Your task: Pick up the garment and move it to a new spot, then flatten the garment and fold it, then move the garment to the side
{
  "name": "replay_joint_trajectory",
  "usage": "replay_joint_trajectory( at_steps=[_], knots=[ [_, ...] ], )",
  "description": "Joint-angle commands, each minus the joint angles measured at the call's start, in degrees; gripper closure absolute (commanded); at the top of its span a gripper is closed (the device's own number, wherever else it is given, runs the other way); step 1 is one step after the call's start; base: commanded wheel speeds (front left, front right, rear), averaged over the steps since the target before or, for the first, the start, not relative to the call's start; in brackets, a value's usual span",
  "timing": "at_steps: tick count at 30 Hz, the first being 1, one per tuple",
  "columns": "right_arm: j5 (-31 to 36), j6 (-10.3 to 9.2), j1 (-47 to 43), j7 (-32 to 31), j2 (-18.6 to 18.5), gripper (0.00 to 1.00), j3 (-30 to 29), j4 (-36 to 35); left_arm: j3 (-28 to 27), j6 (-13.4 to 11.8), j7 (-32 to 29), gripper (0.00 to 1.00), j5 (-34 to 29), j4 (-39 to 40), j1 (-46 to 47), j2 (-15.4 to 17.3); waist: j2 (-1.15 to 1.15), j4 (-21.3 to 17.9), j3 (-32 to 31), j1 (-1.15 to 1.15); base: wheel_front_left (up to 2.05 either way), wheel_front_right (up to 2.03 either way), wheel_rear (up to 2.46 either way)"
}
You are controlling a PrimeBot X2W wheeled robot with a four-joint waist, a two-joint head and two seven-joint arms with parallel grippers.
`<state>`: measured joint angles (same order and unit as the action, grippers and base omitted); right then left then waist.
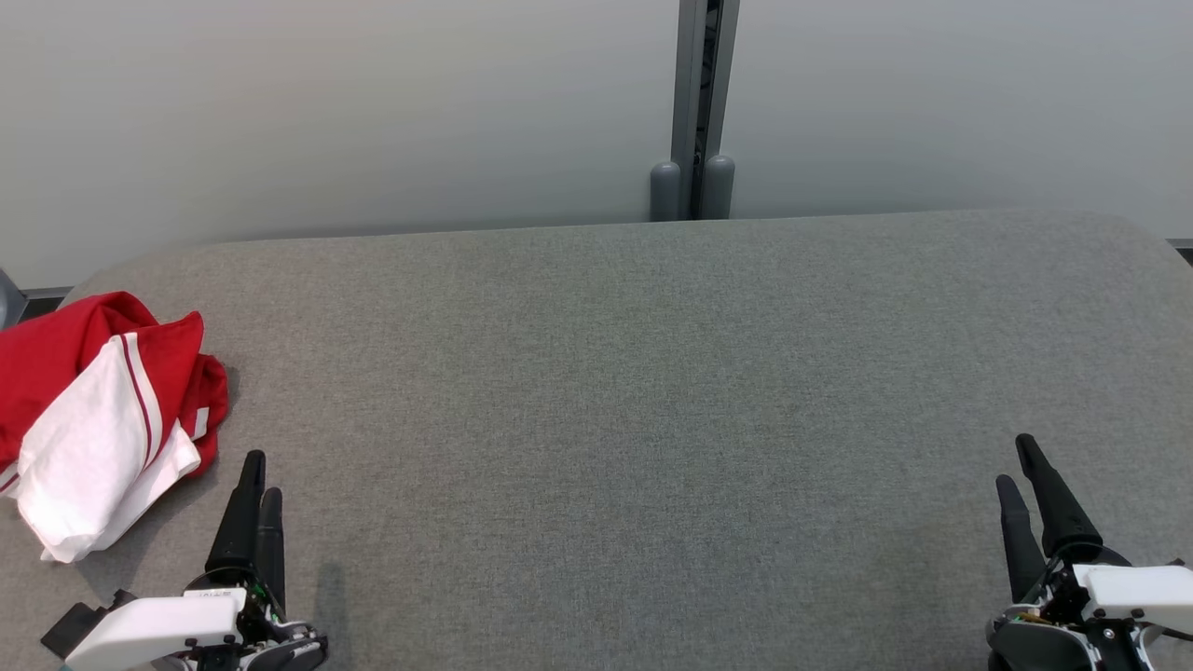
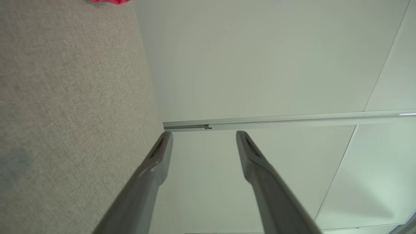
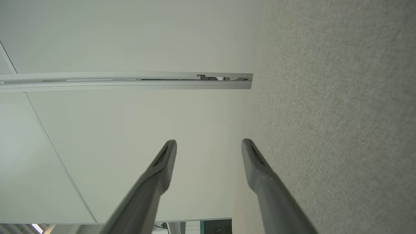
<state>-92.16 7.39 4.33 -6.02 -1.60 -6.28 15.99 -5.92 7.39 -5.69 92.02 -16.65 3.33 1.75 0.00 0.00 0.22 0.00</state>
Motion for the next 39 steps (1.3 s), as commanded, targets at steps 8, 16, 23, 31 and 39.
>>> replay_joint_trajectory(
  at_steps=[8,16,23,31,39],
  knots=[
    [4.29,0.03,1.6,3.19,-2.13,0.0,2.71,-0.99,0.43,0.04,2.87,0.0,-7.24,-0.76,2.67,0.74,0.0,0.02,0.13,0.0,0.0,0.0,0.0],
    [12.87,0.04,2.07,5.26,-2.83,0.0,3.86,-0.24,0.4,-0.11,4.91,0.0,-17.31,-2.2,3.45,0.74,0.0,0.08,0.27,0.0,0.0,0.0,0.0],
    [21.54,0.05,2.15,6.91,-2.7,0.0,4.22,0.68,0.96,-1.26,6.56,0.0,-27.17,-2.45,3.53,0.78,0.0,0.09,0.3,0.0,0.0,0.0,0.0],
    [30.78,0.06,2.41,8.65,-2.32,0.0,4.3,1.86,2.6,-2.47,8.31,0.0,-37.39,-3.72,3.82,0.84,0.0,-0.02,0.37,0.0,0.0,0.0,0.0],
    [38.5,0.07,2.67,10.26,-2.02,0.0,4.75,3.01,3.82,-3.97,9.91,0.0,-45.44,-6.02,4.33,1.14,0.0,-0.07,0.44,0.0,0.0,0.0,0.0]
  ],
)
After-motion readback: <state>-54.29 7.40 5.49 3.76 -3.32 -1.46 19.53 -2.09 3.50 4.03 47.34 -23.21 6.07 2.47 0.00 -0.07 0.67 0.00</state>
